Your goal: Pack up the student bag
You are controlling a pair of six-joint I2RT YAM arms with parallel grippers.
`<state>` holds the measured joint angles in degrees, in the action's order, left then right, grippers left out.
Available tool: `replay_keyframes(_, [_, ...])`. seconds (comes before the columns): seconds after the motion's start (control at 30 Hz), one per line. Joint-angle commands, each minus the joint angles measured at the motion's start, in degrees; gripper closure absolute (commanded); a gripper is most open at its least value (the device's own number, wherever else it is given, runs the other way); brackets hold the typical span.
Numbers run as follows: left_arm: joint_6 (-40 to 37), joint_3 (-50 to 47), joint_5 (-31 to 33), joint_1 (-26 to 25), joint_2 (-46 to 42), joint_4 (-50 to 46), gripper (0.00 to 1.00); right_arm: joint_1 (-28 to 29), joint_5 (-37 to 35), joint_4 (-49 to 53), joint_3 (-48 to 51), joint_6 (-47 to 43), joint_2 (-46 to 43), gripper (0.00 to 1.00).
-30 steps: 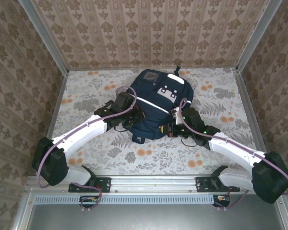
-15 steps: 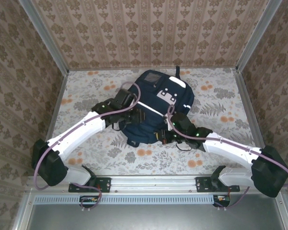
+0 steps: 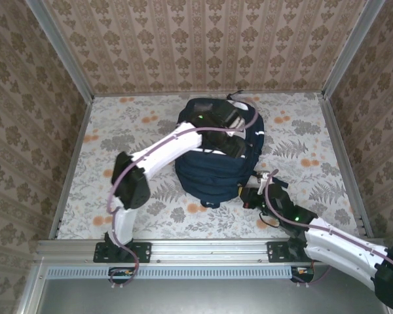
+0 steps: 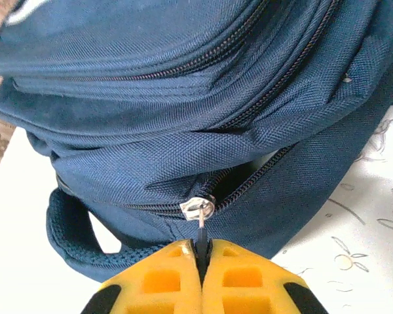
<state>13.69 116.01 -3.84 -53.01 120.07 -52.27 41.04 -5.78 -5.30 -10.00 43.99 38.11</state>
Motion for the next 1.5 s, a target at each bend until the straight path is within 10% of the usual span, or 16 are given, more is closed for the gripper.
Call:
replay_keyframes(0.0, [-9.83, 8.06, -4.52, 0.33, 4.84, -6.55, 0.20, -0.93, -3.29, 1.43, 0.53, 0.26, -4.11, 1.00])
replay_keyframes(0.4, [-14.04, 13.11, -35.83, 5.55, 12.55, -7.12, 0.41, -5.64, 0.26, 6.00, 0.67, -1.45, -6.43, 1.00])
replay_keyframes(0.77, [-14.88, 12.07, -35.81, 4.61, 14.66, -8.81, 0.56, -9.31, 4.63, 3.34, -1.54, -2.33, -1.00, 1.00])
replay_keyframes(1.13, [-16.01, 13.65, -27.91, 5.02, 14.53, -8.65, 0.48, -9.48, 5.60, 3.37, -1.96, -2.50, -0.58, 1.00])
replay_keyframes(1.37, [-17.95, 14.25, -25.70, 4.62, 16.99, -10.57, 0.95, -9.47, 5.79, 3.10, -2.23, -2.96, -0.53, 1.00])
replay_keyframes(1.47, [-17.71, 14.34, -25.16, 5.36, 14.93, -9.95, 1.00, -9.48, 5.80, 3.59, -2.61, -3.96, 0.23, 1.00])
